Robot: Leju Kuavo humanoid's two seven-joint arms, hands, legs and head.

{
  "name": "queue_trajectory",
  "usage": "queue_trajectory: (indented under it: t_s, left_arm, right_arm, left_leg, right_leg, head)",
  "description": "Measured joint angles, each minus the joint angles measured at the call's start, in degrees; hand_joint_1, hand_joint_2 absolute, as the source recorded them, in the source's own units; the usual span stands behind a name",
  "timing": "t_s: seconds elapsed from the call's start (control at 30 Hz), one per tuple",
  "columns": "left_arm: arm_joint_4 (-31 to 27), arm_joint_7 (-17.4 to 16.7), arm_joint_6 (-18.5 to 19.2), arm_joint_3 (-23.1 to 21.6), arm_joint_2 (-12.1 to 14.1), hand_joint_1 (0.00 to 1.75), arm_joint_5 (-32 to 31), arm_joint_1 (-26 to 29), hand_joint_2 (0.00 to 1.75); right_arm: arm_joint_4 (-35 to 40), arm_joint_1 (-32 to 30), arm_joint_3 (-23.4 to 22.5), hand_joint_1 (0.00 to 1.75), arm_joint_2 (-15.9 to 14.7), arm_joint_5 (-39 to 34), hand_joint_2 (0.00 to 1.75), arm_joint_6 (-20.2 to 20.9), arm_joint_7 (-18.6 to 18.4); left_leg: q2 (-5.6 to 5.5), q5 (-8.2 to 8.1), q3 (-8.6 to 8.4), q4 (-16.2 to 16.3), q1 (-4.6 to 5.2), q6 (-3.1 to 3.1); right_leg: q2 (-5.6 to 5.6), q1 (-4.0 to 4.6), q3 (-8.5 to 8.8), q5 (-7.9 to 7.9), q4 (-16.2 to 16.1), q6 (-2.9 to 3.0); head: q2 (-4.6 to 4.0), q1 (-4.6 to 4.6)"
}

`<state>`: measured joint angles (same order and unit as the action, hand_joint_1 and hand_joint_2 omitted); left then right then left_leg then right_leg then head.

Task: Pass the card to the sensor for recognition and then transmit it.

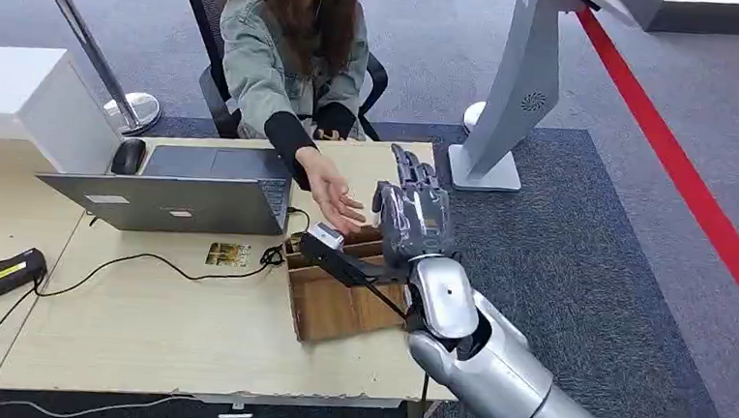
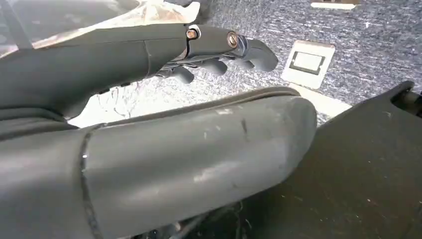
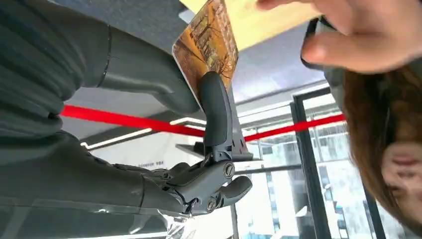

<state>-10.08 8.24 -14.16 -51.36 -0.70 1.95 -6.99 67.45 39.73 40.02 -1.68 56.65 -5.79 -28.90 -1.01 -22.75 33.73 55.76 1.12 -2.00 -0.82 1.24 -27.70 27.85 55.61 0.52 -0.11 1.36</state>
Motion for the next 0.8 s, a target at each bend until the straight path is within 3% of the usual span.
queue_trajectory:
  t_s: [0.27, 0.5, 0.6, 0.63, 0.67, 0.7, 0.73, 0.8]
  left_arm:
    - [0.0, 0.0, 0.5, 0.2, 0.1, 0.00, -1.0, 0.0, 0.00]
    - [0.0, 0.0, 0.5, 0.2, 0.1, 0.00, -1.2, -0.1, 0.00]
    - [0.0, 0.0, 0.6, 0.2, 0.0, 0.00, -1.4, -0.1, 0.00]
    - [0.0, 0.0, 0.5, 0.2, 0.0, 0.00, -1.5, -0.1, 0.00]
    - [0.0, 0.0, 0.5, 0.2, 0.0, 0.00, -1.6, -0.2, 0.00]
    - [0.0, 0.0, 0.5, 0.2, 0.0, 0.00, -1.6, -0.2, 0.00]
    - [0.0, 0.0, 0.5, 0.2, 0.0, 0.00, -1.6, -0.2, 0.00]
    - [0.0, 0.0, 0.5, 0.2, -0.1, 0.00, -1.6, -0.2, 0.00]
  right_arm:
    - [4.3, 3.3, -0.8, 1.54, -1.5, 1.6, 1.75, 2.0, -2.2]
    - [4.2, 5.8, -1.3, 1.52, -1.9, 1.7, 1.75, 0.6, -2.3]
    - [3.4, 6.0, -1.3, 1.43, -1.8, 1.3, 1.75, -0.7, -1.7]
    - [3.1, 6.0, -1.3, 0.91, -1.7, 1.1, 1.75, -1.0, -1.5]
    - [2.8, 6.0, -1.3, 0.14, -1.7, 0.9, 1.75, -1.2, -1.4]
    - [2.5, 6.0, -1.3, 0.14, -1.6, 0.7, 1.75, -1.6, -1.2]
    - [2.2, 6.0, -1.3, 0.00, -1.5, 0.2, 1.75, -2.0, -0.9]
    - [1.5, 5.9, -1.3, 0.00, -1.3, -0.8, 1.75, -2.8, -0.4]
  left_leg:
    - [0.00, 0.00, 0.00, 0.0, 0.00, 0.00]
    - [-0.01, 0.00, 0.01, 0.0, 0.00, 0.00]
    - [-0.02, 0.00, 0.01, 0.0, 0.00, 0.00]
    - [-0.02, 0.00, 0.02, 0.0, 0.00, 0.00]
    - [-0.02, -0.01, 0.02, 0.0, 0.01, 0.00]
    - [-0.03, -0.01, 0.02, 0.0, 0.01, 0.00]
    - [-0.02, -0.01, 0.02, 0.0, 0.01, 0.00]
    - [0.00, -0.01, 0.02, 0.0, 0.01, 0.00]
  right_leg:
    - [0.00, 0.00, 0.00, 0.00, 0.0, 0.00]
    - [0.00, 0.00, 0.02, 0.00, 0.0, 0.00]
    - [0.01, 0.00, 0.02, 0.00, 0.0, 0.00]
    - [0.01, 0.00, 0.02, 0.00, 0.0, 0.00]
    - [0.01, 0.00, 0.02, 0.00, 0.0, 0.00]
    - [0.01, 0.00, 0.01, 0.00, 0.0, 0.00]
    - [0.01, 0.00, 0.01, 0.00, 0.0, 0.00]
    - [0.00, 0.00, 0.01, 0.00, 0.0, 0.00]
  head:
    - [0.00, -0.02]
    - [0.00, -0.02]
    - [0.00, -0.02]
    - [0.00, -0.02]
    - [0.00, -0.02]
    - [0.00, -0.02]
    - [0.00, -0.02]
    - [0.00, -0.04]
